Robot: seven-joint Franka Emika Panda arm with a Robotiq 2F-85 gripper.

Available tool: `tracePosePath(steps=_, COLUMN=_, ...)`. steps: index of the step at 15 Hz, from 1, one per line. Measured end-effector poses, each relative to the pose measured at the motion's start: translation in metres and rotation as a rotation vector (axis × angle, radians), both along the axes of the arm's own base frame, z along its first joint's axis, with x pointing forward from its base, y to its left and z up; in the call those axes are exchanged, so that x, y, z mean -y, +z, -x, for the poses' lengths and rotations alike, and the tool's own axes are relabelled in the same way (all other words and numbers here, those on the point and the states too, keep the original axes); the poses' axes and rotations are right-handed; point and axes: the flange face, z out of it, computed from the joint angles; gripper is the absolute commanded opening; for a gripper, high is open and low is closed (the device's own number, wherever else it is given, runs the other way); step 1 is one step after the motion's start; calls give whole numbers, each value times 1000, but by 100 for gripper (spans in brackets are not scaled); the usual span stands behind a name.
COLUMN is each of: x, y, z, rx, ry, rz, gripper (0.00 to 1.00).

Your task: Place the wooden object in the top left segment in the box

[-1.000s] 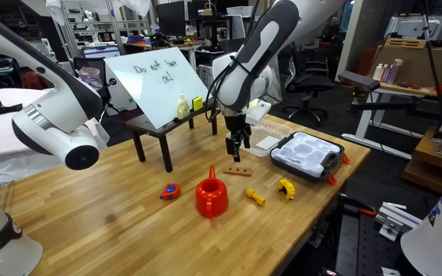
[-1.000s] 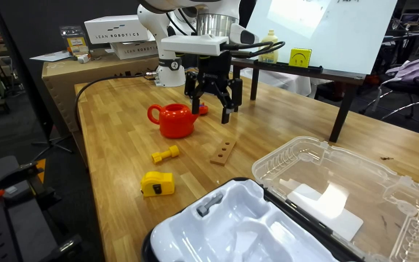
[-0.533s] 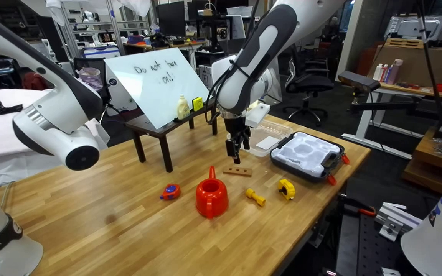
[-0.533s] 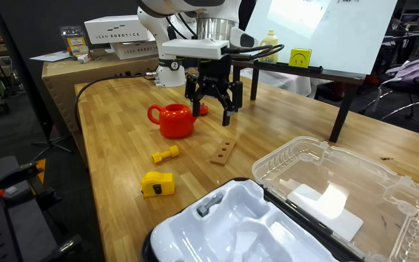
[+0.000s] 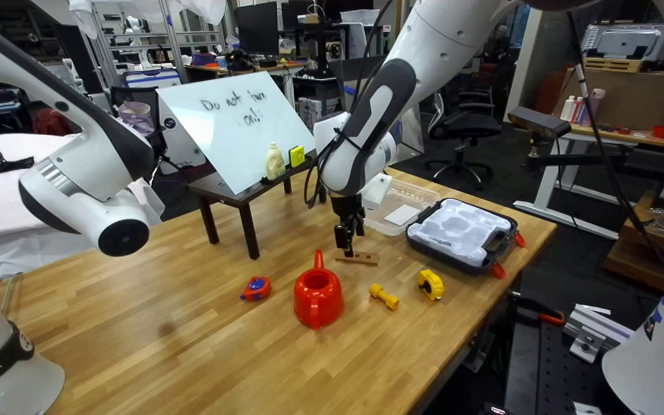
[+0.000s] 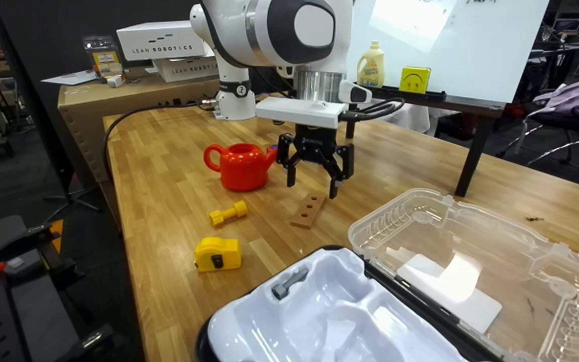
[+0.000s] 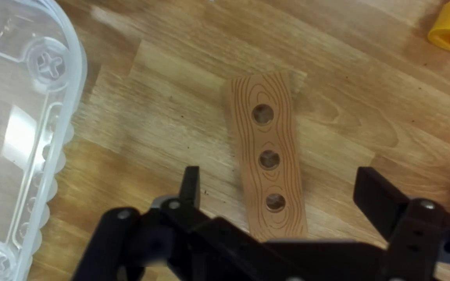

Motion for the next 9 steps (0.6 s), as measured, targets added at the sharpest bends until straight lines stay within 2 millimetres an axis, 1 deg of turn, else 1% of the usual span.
tracePosePath(steps=4, x=2, y=-19, z=-8, rx=-10, ry=46, rz=-23, gripper=100)
tracePosePath(steps=9, x=8, y=-29, z=-10, rx=-17, ry=64, rz=-40, gripper=100)
